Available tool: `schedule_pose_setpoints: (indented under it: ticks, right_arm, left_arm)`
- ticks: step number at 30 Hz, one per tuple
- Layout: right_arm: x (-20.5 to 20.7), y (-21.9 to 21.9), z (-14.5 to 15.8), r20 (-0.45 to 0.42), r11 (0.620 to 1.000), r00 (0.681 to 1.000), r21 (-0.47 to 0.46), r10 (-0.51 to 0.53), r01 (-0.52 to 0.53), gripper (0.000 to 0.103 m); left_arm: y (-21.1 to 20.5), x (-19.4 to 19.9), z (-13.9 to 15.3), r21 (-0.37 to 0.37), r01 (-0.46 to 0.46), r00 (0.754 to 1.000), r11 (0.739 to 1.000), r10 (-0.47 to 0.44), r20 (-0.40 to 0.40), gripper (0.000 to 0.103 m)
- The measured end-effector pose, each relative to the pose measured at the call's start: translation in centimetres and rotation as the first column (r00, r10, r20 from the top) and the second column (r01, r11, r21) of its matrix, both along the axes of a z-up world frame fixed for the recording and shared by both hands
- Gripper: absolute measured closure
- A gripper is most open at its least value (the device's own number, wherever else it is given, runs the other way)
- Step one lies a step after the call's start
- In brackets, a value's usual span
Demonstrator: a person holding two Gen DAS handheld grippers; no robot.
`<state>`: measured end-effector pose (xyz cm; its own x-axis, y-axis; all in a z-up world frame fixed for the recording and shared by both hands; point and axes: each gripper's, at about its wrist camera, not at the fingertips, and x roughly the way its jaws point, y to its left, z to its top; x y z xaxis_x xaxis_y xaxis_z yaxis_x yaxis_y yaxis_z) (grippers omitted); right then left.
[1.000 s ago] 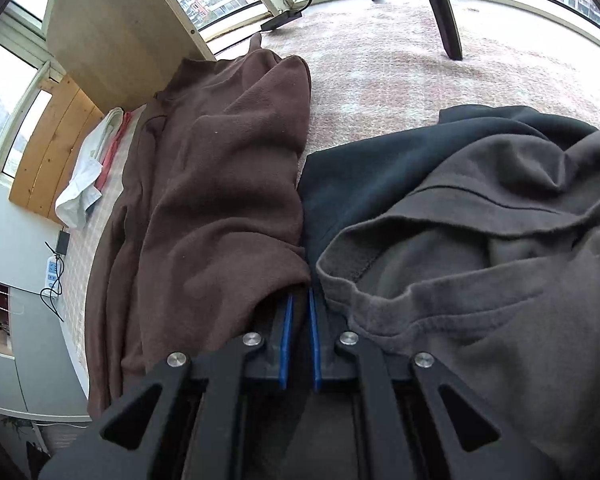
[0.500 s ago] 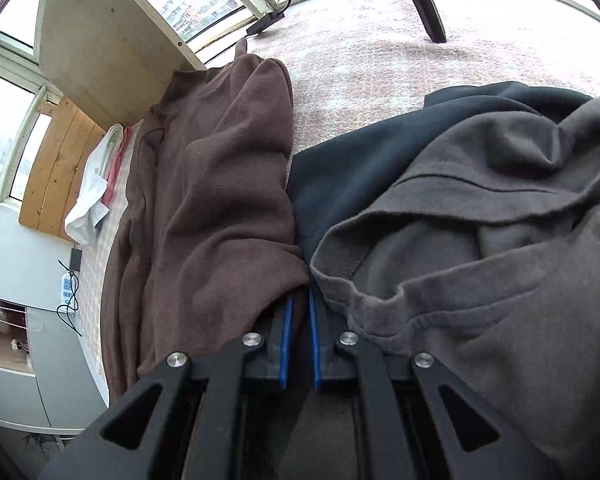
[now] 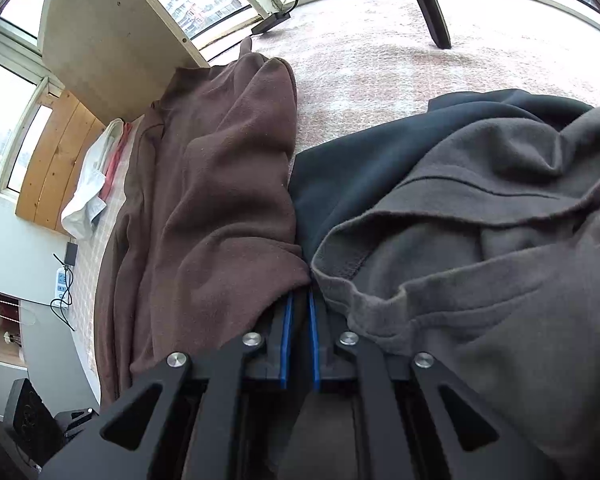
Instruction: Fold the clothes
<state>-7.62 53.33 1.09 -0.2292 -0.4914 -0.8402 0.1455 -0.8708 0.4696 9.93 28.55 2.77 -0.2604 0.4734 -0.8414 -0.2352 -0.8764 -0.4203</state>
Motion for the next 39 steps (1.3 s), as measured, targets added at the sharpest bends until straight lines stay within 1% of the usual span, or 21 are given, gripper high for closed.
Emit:
schedule_pose_setpoints:
  ticks: [2, 4, 9, 11, 12, 14, 16, 18, 20, 21, 23, 25, 26, 27, 28, 31, 32, 33, 36, 37, 39]
  right_arm:
    - [0.1, 0.0, 0.0, -0.007, 1.000, 1.000, 0.002, 0.003, -0.003, 0.095]
    - [0.2, 0.0, 0.0, -0.012, 1.000, 1.000, 0.003, 0.006, -0.006, 0.095]
    - [0.3, -0.1, 0.1, -0.018, 1.000, 1.000, 0.006, 0.007, -0.007, 0.095]
    - [0.3, -0.1, 0.0, -0.016, 1.000, 1.000, 0.007, 0.007, -0.006, 0.095]
    - [0.2, -0.1, 0.0, -0.015, 1.000, 1.000, 0.008, 0.008, -0.008, 0.095]
    - [0.1, 0.0, 0.0, -0.005, 1.000, 1.000, 0.001, 0.004, -0.004, 0.095]
    - [-0.1, 0.1, -0.2, 0.015, 1.000, 1.000, -0.017, -0.009, 0.009, 0.095]
    - [-0.3, 0.5, -0.3, 0.048, 0.998, 0.999, -0.053, -0.027, 0.029, 0.095]
    - [-0.5, 0.9, -0.5, 0.084, 0.994, 0.996, -0.091, -0.044, 0.051, 0.095]
    - [-0.6, 1.1, -0.5, 0.102, 0.992, 0.994, -0.106, -0.051, 0.062, 0.095]
    - [-0.8, 1.4, -0.6, 0.138, 0.987, 0.988, -0.135, -0.064, 0.083, 0.095]
    - [-1.0, 1.7, -0.6, 0.174, 0.981, 0.982, -0.163, -0.076, 0.105, 0.095]
    - [-1.1, 1.8, -0.7, 0.191, 0.978, 0.978, -0.176, -0.082, 0.116, 0.095]
    - [-1.2, 2.0, -0.7, 0.209, 0.974, 0.974, -0.188, -0.088, 0.128, 0.095]
    - [-1.3, 2.2, -0.8, 0.231, 0.968, 0.968, -0.207, -0.096, 0.145, 0.094]
    - [-1.7, 3.1, -1.2, 0.309, 0.933, 0.942, -0.285, -0.129, 0.221, 0.092]
    - [-1.8, 3.4, -1.2, 0.325, 0.920, 0.936, -0.308, -0.138, 0.243, 0.092]
    - [-1.9, 3.6, -1.2, 0.334, 0.912, 0.932, -0.322, -0.143, 0.255, 0.092]
    - [-1.7, 3.7, -0.8, 0.338, 0.897, 0.930, -0.353, -0.141, 0.264, 0.092]
    - [-1.6, 3.5, -0.3, 0.315, 0.910, 0.939, -0.336, -0.137, 0.245, 0.092]
    - [-1.3, 2.3, 1.5, 0.218, 0.961, 0.970, -0.226, -0.110, 0.160, 0.092]
  left_arm:
    - [0.3, -0.5, -0.9, 0.030, -0.004, 1.000, 1.000, 0.004, 0.023, 0.069]
    - [0.3, -0.3, -1.1, 0.085, -0.006, 1.000, 0.996, 0.003, 0.026, 0.102]
    - [-0.5, 2.9, 1.8, -0.009, -0.110, 0.987, 0.994, 0.108, -0.117, 0.101]
    - [-1.2, 3.5, 1.5, -0.079, -0.163, 0.980, 0.984, 0.152, -0.129, 0.100]
    - [-1.4, 3.7, 1.4, -0.090, -0.171, 0.980, 0.981, 0.160, -0.121, 0.093]
    - [-1.7, 4.2, 1.3, -0.108, -0.182, 0.979, 0.977, 0.171, -0.109, 0.087]
    - [-1.2, 5.9, 2.8, -0.066, -0.131, 0.984, 0.989, 0.122, -0.129, 0.086]
    - [0.2, 8.3, 4.4, -0.040, -0.044, 0.988, 0.998, 0.038, -0.147, 0.068]
    - [1.9, 10.8, 5.3, -0.015, 0.048, 0.990, 0.999, -0.050, -0.134, 0.058]
    - [2.8, 11.9, 5.5, -0.016, 0.089, 0.988, 0.996, -0.091, -0.124, 0.056]
    - [4.7, 13.4, 5.0, -0.088, 0.147, 0.980, 0.985, -0.157, -0.121, 0.053]
    - [6.1, 14.0, 3.9, -0.220, 0.150, 0.973, 0.964, -0.184, -0.141, 0.054]
    - [6.6, 14.1, 3.3, -0.246, 0.149, 0.973, 0.958, -0.187, -0.137, 0.066]
    - [6.5, 13.7, 2.7, -0.192, 0.151, 0.979, 0.970, -0.174, -0.107, 0.092]
    - [6.5, 13.5, 2.3, -0.126, 0.162, 0.982, 0.979, -0.172, -0.079, 0.098]
    - [8.1, 14.5, 1.9, -0.097, 0.260, 0.959, 0.961, -0.269, -0.091, 0.092]
    - [8.4, 14.7, 1.5, -0.092, 0.278, 0.956, 0.956, -0.285, -0.073, 0.082]
    - [8.5, 14.9, 1.2, -0.095, 0.283, 0.955, 0.954, -0.290, -0.060, 0.075]
    - [8.0, 15.1, 1.3, -0.134, 0.234, 0.968, 0.963, -0.243, -0.059, 0.072]
    - [7.7, 15.1, 1.6, -0.140, 0.209, 0.972, 0.968, -0.220, -0.076, 0.070]
    - [7.1, 14.8, 1.9, -0.129, 0.179, 0.977, 0.975, -0.191, -0.090, 0.069]
